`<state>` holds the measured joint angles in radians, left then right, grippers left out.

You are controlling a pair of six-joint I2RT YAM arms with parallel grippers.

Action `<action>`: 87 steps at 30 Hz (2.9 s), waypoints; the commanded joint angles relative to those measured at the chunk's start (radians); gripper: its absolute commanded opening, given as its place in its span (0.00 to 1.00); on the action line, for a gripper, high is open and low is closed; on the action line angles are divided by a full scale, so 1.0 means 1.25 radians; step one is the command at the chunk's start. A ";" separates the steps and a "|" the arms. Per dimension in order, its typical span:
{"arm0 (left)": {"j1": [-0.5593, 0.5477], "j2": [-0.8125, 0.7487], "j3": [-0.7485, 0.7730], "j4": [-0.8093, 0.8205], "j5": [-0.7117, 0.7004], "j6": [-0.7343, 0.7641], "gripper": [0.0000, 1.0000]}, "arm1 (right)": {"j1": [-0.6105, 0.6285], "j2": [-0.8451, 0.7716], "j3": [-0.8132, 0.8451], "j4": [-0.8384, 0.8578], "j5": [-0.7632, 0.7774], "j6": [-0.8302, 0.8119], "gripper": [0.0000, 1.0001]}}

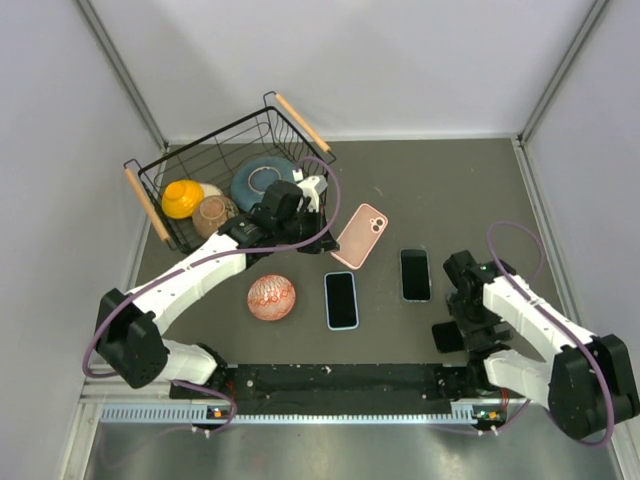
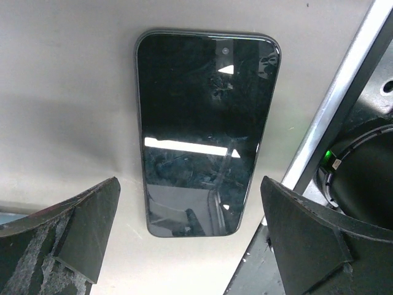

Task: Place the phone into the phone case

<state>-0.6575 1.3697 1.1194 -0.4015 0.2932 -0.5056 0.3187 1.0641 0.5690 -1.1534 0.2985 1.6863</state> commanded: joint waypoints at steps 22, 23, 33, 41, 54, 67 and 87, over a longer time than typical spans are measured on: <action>-0.002 -0.033 0.016 0.035 -0.001 0.004 0.00 | -0.013 0.080 -0.044 0.022 -0.114 0.124 0.93; -0.002 -0.033 0.019 0.035 -0.001 0.004 0.00 | -0.013 0.081 -0.043 0.023 -0.114 0.131 0.93; -0.002 -0.023 0.032 0.034 0.012 0.001 0.00 | -0.013 0.144 -0.017 0.066 -0.123 0.133 0.89; -0.002 -0.033 0.036 0.024 0.006 0.003 0.00 | -0.013 0.093 -0.094 0.197 -0.082 0.133 0.87; -0.002 -0.040 0.032 0.024 0.028 -0.013 0.00 | -0.121 0.039 0.154 -0.011 0.089 -0.001 0.06; -0.002 -0.076 0.021 -0.002 0.042 -0.018 0.00 | -0.251 -0.031 0.060 0.084 0.036 -0.087 0.84; -0.002 -0.072 -0.005 0.014 0.037 -0.024 0.00 | -0.347 0.107 -0.038 0.207 -0.136 -0.133 0.99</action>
<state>-0.6575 1.2873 1.1194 -0.4301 0.3347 -0.5293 -0.1078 1.1679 0.5625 -0.9276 0.1696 1.5024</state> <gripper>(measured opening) 0.045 0.987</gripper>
